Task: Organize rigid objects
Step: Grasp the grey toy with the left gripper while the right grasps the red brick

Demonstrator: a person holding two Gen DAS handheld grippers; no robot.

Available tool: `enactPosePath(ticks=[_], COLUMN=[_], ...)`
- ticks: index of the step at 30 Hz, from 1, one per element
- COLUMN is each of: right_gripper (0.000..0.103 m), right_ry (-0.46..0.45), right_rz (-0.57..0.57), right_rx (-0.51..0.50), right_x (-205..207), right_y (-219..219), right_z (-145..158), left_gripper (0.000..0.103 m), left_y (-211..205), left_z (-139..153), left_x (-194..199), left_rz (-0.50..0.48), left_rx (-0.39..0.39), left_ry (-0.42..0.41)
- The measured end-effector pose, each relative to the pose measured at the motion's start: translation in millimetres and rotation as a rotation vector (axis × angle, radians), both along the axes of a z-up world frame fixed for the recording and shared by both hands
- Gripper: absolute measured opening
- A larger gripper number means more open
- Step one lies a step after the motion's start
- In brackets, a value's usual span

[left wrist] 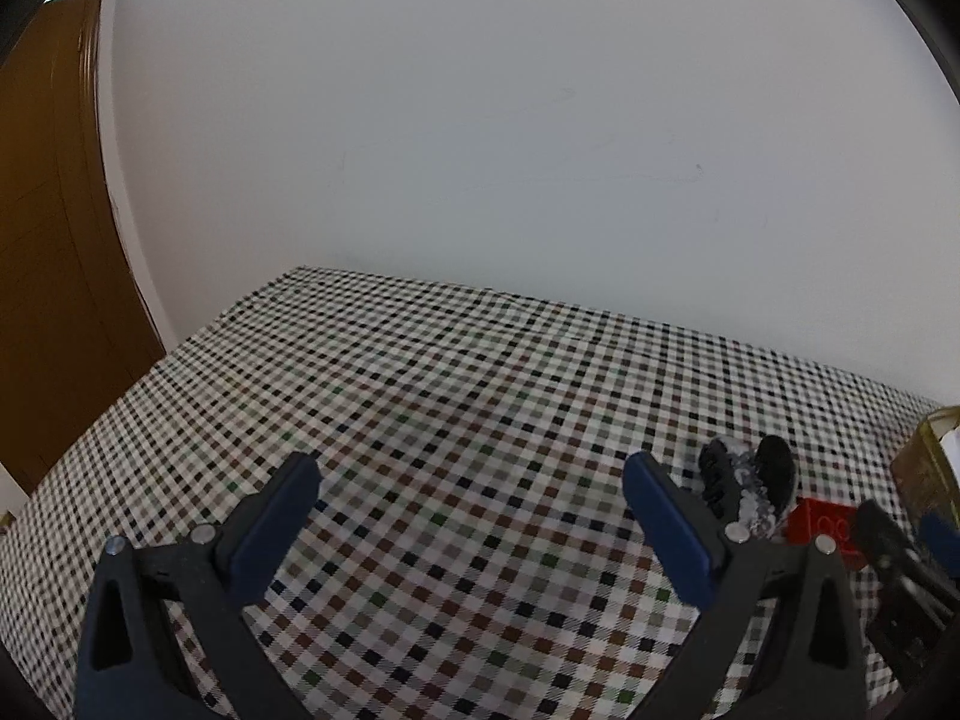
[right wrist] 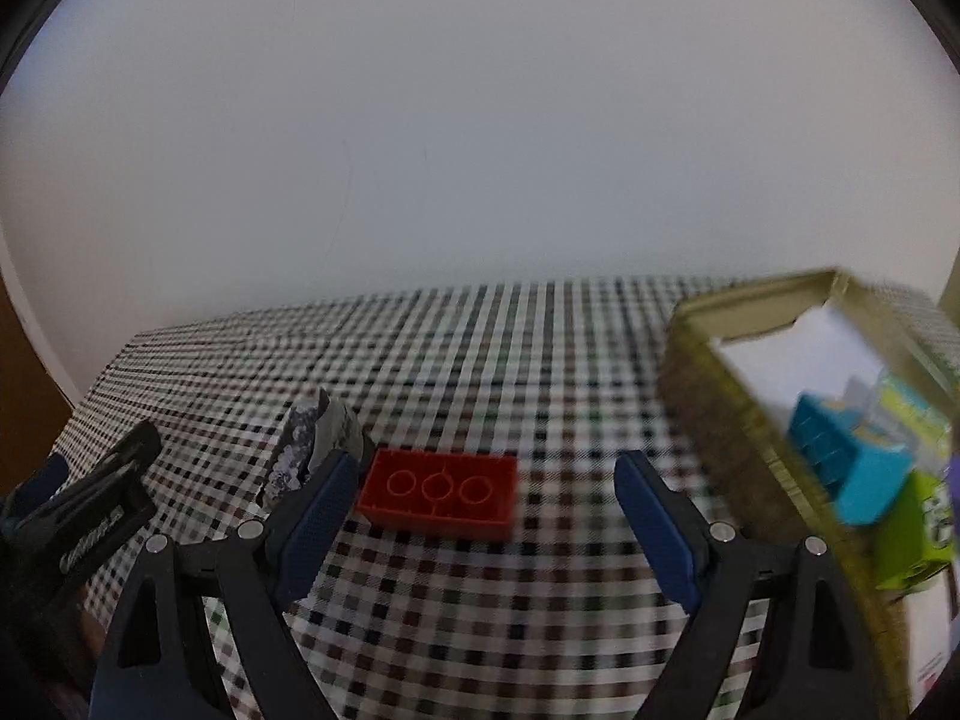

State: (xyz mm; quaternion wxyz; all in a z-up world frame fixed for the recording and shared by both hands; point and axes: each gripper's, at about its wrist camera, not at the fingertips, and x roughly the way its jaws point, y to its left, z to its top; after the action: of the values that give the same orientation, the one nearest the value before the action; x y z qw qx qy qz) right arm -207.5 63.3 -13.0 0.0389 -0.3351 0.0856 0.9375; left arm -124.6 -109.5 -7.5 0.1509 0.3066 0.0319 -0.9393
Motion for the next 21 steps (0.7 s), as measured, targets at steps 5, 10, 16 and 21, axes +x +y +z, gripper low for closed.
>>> enactPosePath(ticks=[5,10,16,21], right_gripper=[0.089,0.088,0.068,0.068], right_ry=[-0.118,-0.179,-0.165,-0.044], right_rz=[-0.008,-0.012,0.037,0.065], right_rx=[-0.01,-0.016,-0.011,-0.084], right_x=[-20.8,-28.4,-17.2,12.6], right_y=[-11.3,-14.4,-12.4,13.5], right_z=[-13.9,-21.4,-19.0,-5.4], left_gripper=[0.102,0.102,0.102,0.102], left_y=[-6.0,-8.5,-11.2,-9.5], left_z=[2.3,2.3,-3.3,-5.6], left_x=[0.8,2.4,4.7,5.7], left_rz=[-0.005,-0.004,-0.012,-0.05], left_rx=[0.014,0.022,0.02,0.05], left_ry=[-0.007,-0.017,-0.023,-0.029])
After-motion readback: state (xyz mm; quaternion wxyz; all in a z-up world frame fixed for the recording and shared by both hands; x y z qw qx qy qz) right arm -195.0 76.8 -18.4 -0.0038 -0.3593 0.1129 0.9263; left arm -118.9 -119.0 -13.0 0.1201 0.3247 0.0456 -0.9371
